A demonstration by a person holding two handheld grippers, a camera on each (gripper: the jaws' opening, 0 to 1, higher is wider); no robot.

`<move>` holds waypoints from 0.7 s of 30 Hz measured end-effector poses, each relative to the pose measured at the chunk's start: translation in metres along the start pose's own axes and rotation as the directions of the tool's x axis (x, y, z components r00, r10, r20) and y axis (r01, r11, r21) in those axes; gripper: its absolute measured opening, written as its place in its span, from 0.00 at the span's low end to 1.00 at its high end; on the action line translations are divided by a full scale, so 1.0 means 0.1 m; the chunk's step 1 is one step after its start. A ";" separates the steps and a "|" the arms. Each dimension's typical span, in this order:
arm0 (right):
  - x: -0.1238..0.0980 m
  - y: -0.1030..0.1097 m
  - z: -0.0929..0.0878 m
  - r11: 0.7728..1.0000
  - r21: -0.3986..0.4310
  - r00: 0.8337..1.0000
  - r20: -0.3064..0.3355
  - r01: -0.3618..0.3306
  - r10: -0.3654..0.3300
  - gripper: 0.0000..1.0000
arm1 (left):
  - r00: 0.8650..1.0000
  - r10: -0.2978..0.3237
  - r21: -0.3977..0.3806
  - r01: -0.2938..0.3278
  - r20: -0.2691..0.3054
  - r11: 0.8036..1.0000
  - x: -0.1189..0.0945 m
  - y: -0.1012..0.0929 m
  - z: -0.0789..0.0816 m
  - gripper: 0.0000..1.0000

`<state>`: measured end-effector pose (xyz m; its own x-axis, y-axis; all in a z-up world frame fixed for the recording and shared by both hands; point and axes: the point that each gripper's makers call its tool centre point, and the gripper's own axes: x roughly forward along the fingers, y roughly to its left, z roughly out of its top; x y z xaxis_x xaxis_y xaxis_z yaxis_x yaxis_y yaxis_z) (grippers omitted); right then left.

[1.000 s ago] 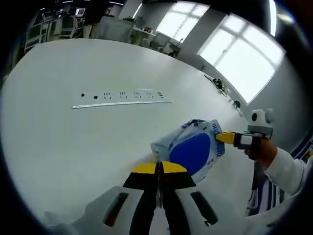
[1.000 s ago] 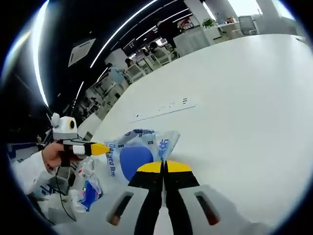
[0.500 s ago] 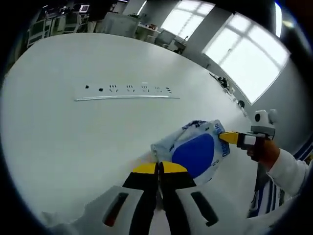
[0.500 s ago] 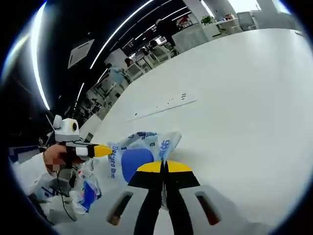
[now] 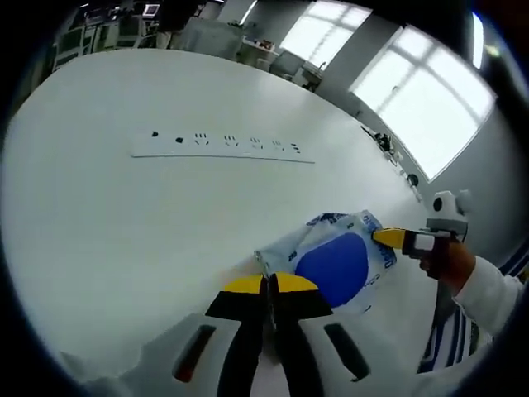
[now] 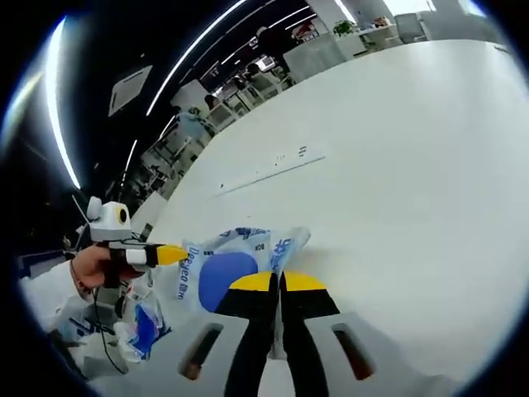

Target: Arrange the tabletop items into an orderly group along one side of the table until the central work area is clear of visible clutter.

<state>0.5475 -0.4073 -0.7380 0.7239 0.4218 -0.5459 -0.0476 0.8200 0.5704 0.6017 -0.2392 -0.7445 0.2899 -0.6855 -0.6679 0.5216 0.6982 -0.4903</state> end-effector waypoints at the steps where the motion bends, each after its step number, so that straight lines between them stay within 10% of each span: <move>1: 0.00 0.00 0.00 1.000 0.002 1.000 0.001 0.001 -0.001 0.00 | 1.000 0.000 0.000 0.000 0.000 1.000 0.00 0.00 0.00 0.00; 21: -0.02 -0.06 -0.04 0.999 -0.011 0.999 0.010 0.032 -0.032 0.10 | 1.000 -0.004 0.007 0.004 0.020 1.000 -0.03 0.00 -0.02 0.09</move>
<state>0.5437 -0.4115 -0.7434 0.7321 0.3917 -0.5573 -0.0324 0.8373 0.5458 0.5995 -0.2370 -0.7433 0.3035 -0.6923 -0.6547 0.5283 0.6941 -0.4890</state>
